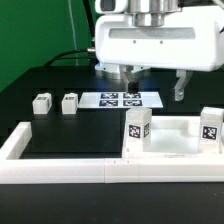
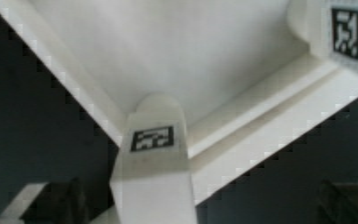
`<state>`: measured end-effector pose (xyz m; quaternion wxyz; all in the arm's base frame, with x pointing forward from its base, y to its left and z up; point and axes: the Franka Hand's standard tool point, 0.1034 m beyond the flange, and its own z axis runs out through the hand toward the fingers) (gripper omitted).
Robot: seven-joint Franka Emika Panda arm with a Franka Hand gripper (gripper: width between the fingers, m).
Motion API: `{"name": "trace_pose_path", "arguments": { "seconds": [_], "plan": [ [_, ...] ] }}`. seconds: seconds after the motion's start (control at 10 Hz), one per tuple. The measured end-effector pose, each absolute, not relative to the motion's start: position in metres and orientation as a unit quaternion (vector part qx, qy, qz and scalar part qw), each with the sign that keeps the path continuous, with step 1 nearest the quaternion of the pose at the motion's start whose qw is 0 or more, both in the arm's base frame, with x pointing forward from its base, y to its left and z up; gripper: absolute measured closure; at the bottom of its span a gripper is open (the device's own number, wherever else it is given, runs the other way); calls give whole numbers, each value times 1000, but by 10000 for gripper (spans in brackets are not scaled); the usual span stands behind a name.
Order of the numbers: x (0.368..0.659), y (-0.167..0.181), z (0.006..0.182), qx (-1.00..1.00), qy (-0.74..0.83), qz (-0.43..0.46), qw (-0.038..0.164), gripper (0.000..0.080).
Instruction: Assemble square table
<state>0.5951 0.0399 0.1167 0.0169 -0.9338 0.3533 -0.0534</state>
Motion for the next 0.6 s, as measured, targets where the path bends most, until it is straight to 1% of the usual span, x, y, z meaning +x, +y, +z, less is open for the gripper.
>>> {"name": "trace_pose_path", "arguments": {
  "seconds": [0.4,0.6],
  "plan": [
    [595,38,113,-979,191,-64,5,150],
    [576,31,103,-993,94,-68,-4,150]
  ]
}}
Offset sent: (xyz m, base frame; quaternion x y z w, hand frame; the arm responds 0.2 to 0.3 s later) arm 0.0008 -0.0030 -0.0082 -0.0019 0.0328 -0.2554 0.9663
